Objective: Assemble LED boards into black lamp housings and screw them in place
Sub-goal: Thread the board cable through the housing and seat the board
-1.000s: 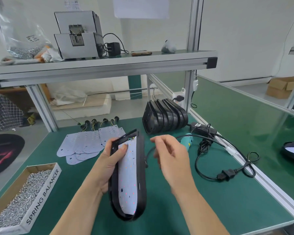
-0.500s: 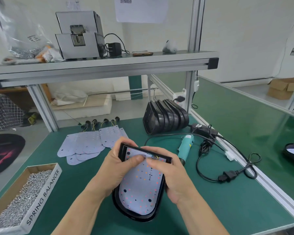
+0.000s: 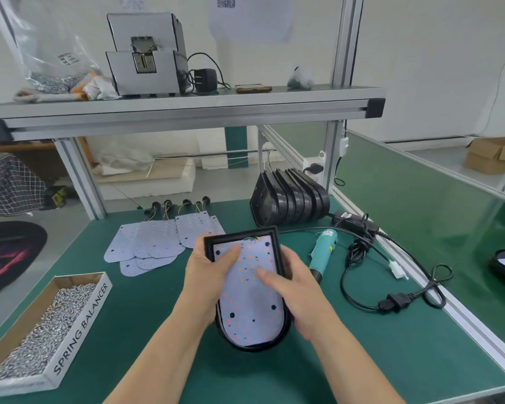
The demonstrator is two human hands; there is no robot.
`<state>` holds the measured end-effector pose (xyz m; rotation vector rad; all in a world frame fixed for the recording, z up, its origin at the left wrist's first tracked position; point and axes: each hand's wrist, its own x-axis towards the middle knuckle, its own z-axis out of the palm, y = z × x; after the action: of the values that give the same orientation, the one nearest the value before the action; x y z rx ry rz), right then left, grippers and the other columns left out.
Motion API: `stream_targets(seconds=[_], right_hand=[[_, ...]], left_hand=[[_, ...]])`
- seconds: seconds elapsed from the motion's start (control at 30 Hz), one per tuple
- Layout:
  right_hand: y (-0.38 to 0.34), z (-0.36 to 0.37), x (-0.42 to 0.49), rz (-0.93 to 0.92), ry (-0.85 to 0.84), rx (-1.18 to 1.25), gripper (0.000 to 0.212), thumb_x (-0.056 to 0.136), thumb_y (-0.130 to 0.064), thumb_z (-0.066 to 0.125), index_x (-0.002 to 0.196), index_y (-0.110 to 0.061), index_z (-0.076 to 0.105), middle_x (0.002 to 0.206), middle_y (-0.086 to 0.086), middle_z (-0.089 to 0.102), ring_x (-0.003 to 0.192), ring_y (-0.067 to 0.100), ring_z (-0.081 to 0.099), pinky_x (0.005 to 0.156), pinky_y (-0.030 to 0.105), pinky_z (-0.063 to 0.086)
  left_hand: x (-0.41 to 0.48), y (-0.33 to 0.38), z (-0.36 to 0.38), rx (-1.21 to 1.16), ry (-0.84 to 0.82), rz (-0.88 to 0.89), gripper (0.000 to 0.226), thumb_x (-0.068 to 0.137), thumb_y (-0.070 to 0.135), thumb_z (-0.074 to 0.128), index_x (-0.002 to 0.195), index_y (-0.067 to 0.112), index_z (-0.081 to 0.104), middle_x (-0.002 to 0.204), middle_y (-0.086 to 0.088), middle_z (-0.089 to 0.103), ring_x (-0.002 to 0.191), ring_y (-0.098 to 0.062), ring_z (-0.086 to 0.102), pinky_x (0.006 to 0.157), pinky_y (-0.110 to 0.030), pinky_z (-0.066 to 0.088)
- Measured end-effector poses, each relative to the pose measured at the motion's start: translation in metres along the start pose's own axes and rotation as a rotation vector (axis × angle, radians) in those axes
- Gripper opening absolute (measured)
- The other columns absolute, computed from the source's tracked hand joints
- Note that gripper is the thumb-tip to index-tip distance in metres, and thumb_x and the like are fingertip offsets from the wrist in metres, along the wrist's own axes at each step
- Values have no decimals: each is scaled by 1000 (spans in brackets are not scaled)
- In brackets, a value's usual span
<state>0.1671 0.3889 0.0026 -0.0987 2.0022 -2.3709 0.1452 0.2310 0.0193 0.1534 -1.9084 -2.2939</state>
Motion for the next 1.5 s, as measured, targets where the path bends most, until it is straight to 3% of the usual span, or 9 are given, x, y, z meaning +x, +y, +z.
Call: stream_targets(seconds=[0.17, 0.37, 0.5, 0.6, 0.77, 0.9, 1.0, 1.1, 1.5], right_hand=[[39, 4, 5, 43, 123, -398, 5, 94, -15, 66, 92, -11, 63, 83, -3, 65, 76, 13, 54, 70, 30, 46], [53, 8, 10, 118, 207, -438, 16, 93, -20, 61, 97, -5, 59, 96, 12, 68, 78, 19, 53, 77, 38, 51], [53, 8, 12, 127, 214, -454, 9, 95, -21, 61, 94, -13, 60, 91, 1, 68, 85, 24, 62, 77, 35, 51], [56, 7, 14, 121, 216, -483, 7, 95, -21, 61, 93, -15, 59, 90, -3, 67, 81, 18, 59, 70, 28, 47], [60, 6, 16, 90, 209, -514, 7, 96, -21, 60, 90, -21, 56, 87, -10, 64, 74, 5, 56, 58, 12, 40], [63, 4, 16, 78, 204, -499, 4, 97, -21, 60, 95, -21, 57, 90, -10, 66, 82, 10, 60, 64, 15, 42], [65, 2, 17, 72, 203, -506, 4, 97, -21, 60, 95, -22, 57, 89, -8, 66, 80, 6, 58, 63, 17, 41], [67, 2, 19, 68, 215, -517, 5, 96, -21, 60, 94, -22, 57, 85, -8, 66, 77, 6, 58, 62, 20, 40], [69, 2, 18, 23, 232, -544, 9, 94, -21, 65, 88, -20, 58, 78, -9, 62, 69, 5, 53, 61, 20, 38]], left_hand=[[9, -22, -7, 77, 213, -67, 21, 91, 9, 71, 103, 20, 58, 102, -4, 73, 91, -22, 71, 72, -33, 56], [25, -18, -56, 717, 178, -99, 31, 100, 34, 50, 127, 19, 54, 117, -4, 64, 101, -24, 60, 83, -33, 46], [39, 16, -147, 1064, 437, 113, 19, 95, 19, 56, 105, 20, 72, 104, -7, 73, 90, -32, 63, 80, -38, 50], [43, 27, -226, 1329, 564, 32, 18, 88, 8, 62, 96, 17, 75, 97, -12, 72, 77, -29, 59, 73, -38, 51], [45, 8, -294, 1756, 208, -340, 27, 89, 29, 68, 114, 21, 73, 114, -3, 72, 100, -22, 67, 89, -32, 53], [42, 0, -290, 1714, 204, -244, 26, 90, 34, 70, 116, 31, 71, 119, 3, 72, 101, -18, 68, 89, -31, 53], [37, 2, -278, 1642, 288, -183, 11, 83, 19, 77, 81, 29, 72, 90, 2, 75, 79, -20, 67, 74, -31, 55], [32, 3, -272, 1587, 371, -122, 29, 80, 5, 75, 61, 24, 62, 66, 3, 66, 64, -20, 62, 64, -33, 54], [16, 1, -271, 1189, 562, -120, 19, 88, 11, 71, 70, 18, 69, 58, -1, 69, 62, -26, 67, 68, -38, 56]])
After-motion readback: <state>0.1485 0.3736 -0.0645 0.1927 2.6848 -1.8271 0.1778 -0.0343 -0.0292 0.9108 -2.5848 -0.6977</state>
